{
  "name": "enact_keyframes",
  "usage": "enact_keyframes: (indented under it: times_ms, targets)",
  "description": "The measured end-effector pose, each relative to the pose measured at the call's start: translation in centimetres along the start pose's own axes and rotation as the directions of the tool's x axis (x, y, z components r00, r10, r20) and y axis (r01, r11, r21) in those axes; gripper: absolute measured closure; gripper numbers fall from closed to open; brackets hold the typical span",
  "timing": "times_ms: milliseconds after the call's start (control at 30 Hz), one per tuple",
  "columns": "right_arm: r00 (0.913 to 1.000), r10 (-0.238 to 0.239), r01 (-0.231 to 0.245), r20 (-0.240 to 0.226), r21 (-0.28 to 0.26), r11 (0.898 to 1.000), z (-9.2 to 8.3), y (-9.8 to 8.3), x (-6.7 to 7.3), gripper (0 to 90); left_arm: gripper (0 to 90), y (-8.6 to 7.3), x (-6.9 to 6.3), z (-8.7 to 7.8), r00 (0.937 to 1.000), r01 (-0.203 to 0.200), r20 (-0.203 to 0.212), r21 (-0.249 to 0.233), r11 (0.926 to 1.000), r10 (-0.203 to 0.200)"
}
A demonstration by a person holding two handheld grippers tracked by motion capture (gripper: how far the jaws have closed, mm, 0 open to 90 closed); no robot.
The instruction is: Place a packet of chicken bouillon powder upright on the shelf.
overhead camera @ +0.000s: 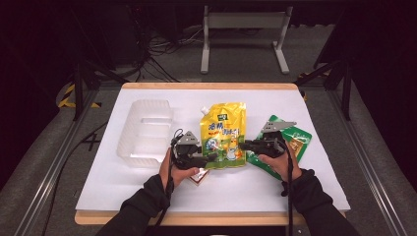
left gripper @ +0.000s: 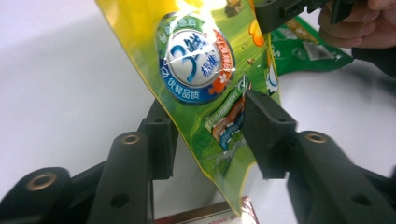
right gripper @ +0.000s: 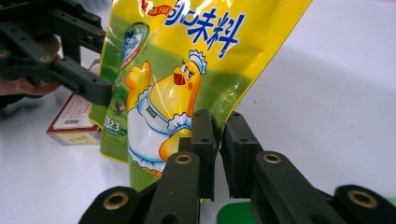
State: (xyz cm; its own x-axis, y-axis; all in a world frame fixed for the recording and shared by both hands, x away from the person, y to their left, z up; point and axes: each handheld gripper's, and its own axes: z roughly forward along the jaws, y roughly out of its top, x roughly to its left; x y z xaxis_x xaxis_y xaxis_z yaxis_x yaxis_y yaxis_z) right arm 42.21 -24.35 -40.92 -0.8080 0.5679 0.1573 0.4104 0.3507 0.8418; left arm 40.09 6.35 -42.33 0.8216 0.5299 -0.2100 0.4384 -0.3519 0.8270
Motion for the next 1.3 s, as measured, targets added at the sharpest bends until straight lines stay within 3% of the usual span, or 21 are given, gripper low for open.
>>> enact_keyframes:
  times_ms: [67,100,133,167,267,333,467,667,733,800,900,1033,1100,1200,1300]
  targets:
    - [0.9981,-0.061,0.061,0.007,-0.009,0.998,-0.5,0.2,0.4,84.4,62.3,0.1,-0.1,-0.5,0.9996,-0.029,0.002,-0.022,0.9993,0.029]
    - [0.9981,-0.061,0.061,0.007,-0.009,0.998,-0.5,0.2,0.4,84.4,65.2,0.1,-0.1,-0.5,0.9996,-0.029,0.002,-0.022,0.9993,0.029]
    - [0.9958,-0.091,0.091,0.013,-0.011,0.996,-0.6,0.2,0.6,83.2,65.2,0.2,-0.2,-0.7,0.9992,-0.04,0.003,-0.036,0.9985,0.041]
    - [0.994,-0.109,0.109,-0.007,-0.022,0.994,-0.9,0.3,0.8,77.1,72.0,0.2,-0.3,-1.0,0.9983,-0.059,-0.002,-0.051,0.997,0.059]
    - [0.9923,-0.124,0.123,-0.009,-0.018,0.992,-1.0,0.3,1.0,71.5,77.2,0.3,-0.6,-1.0,0.9964,-0.084,-0.008,-0.053,0.995,0.084]
    - [0.9921,-0.125,0.125,0.006,-0.026,0.992,-1.1,0.5,1.1,64.9,79.1,0.4,-1.0,-0.8,0.992,-0.126,-0.016,-0.035,0.9915,0.125]
    - [0.9875,-0.149,0.152,0.052,-0.067,0.986,-1.8,1.1,1.5,65.3,79.7,0.7,-1.5,0.2,0.9804,-0.191,-0.052,-0.019,0.9813,0.19]
    - [0.9867,-0.157,0.159,0.041,-0.058,0.986,-1.8,1.0,1.4,68.6,78.7,0.7,-1.1,0.4,0.9816,-0.183,-0.061,-0.031,0.9827,0.181]
    - [0.9845,-0.173,0.174,0.031,-0.047,0.984,-1.9,0.9,1.5,65.6,74.1,0.8,-1.2,0.3,0.981,-0.185,-0.069,-0.05,0.9814,0.182]
    - [0.9794,-0.201,0.202,0.017,-0.031,0.979,-1.9,1.0,1.8,58.2,63.2,1.0,-1.2,0.1,0.9823,-0.183,-0.051,-0.065,0.9809,0.18]
    - [0.9737,-0.227,0.227,0.025,-0.028,0.973,-1.9,1.3,2.4,55.5,57.4,1.3,-1.5,-0.5,0.9819,-0.186,-0.052,-0.097,0.9777,0.182]
    - [0.9723,-0.232,0.233,0.029,-0.03,0.972,-1.9,1.5,2.7,51.3,57.1,1.5,-1.7,-1.1,0.9798,-0.2,-0.041,-0.124,0.9721,0.196]
    - [0.9732,-0.228,0.229,0.029,-0.037,0.973,-1.9,1.5,2.8,53.4,54.4,1.7,-1.7,-1.4,0.9796,-0.201,-0.034,-0.14,0.9695,0.198]
    - [0.9752,-0.218,0.22,0.034,-0.048,0.974,-2.2,1.5,2.7,69.1,48.1,2.0,-1.9,-1.6,0.9788,-0.205,-0.033,-0.144,0.9682,0.202]
    - [0.9728,-0.23,0.231,0.026,-0.047,0.972,-2.5,1.4,2.8,73.2,44.6,2.3,-2.0,-1.7,0.9779,-0.209,-0.023,-0.154,0.9657,0.208]
